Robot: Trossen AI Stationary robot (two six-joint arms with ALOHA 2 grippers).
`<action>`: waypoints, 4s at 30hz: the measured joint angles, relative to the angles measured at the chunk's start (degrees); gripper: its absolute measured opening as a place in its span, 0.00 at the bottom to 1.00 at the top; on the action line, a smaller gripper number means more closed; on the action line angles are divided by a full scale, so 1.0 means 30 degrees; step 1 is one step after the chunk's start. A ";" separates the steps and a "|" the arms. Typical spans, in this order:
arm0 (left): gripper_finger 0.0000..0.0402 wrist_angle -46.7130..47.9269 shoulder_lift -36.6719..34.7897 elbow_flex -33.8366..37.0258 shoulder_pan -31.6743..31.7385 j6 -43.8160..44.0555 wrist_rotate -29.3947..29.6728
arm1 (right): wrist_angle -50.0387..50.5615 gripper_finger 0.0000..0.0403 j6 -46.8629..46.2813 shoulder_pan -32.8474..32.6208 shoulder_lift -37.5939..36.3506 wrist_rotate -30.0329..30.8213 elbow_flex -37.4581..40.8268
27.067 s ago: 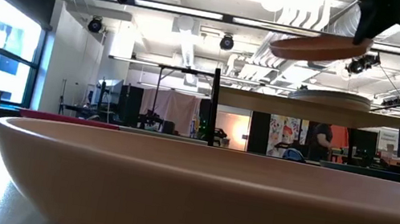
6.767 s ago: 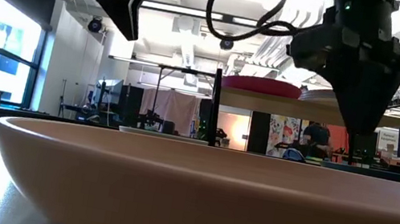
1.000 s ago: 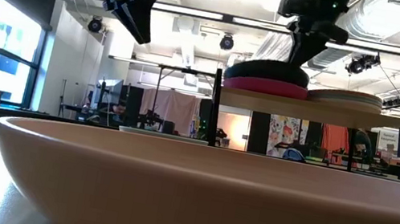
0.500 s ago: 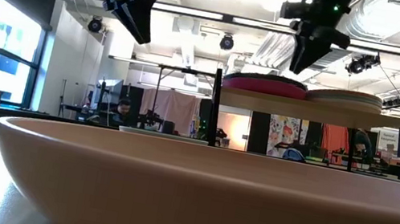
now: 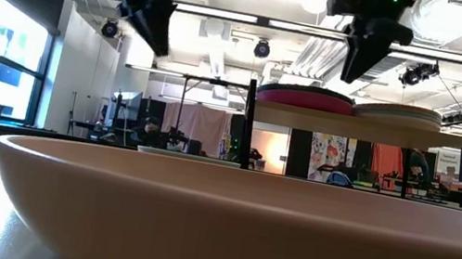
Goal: Place and stack plates onto a shelf
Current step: Put the light gray plate on top of the black plate
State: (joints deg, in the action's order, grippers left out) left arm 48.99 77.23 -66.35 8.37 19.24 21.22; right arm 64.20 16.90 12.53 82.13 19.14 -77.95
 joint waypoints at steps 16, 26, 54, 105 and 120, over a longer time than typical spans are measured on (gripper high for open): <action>0.30 -0.5983 0.0022 0.5231 0.0639 -1.0843 -0.1460 | 0.0848 0.26 -0.7455 -0.2574 0.0000 -0.0590 0.0000; 0.30 -0.8771 0.0021 0.7049 0.1621 -1.3935 -0.2838 | 0.0874 0.26 -0.8840 -0.3363 0.0000 -0.0590 0.0000; 0.30 -1.0897 0.6719 0.6045 0.2080 -1.6993 -0.1185 | 0.0773 0.26 -0.9150 -0.3357 -0.0015 -0.0583 0.0000; 0.01 -1.4564 -0.3468 0.5442 0.0099 -1.9218 0.3669 | -0.8950 0.26 -1.0402 -0.3299 -0.2205 0.7058 0.0000; 0.01 -1.5886 -0.0004 0.0409 0.1899 -2.4377 -0.0538 | -1.1618 0.26 -0.8968 -0.3292 -0.4146 0.8290 0.0000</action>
State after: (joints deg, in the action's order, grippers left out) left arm 1.33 77.22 -65.12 14.07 -53.90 19.61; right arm 29.35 -10.00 2.66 69.69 44.00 -77.95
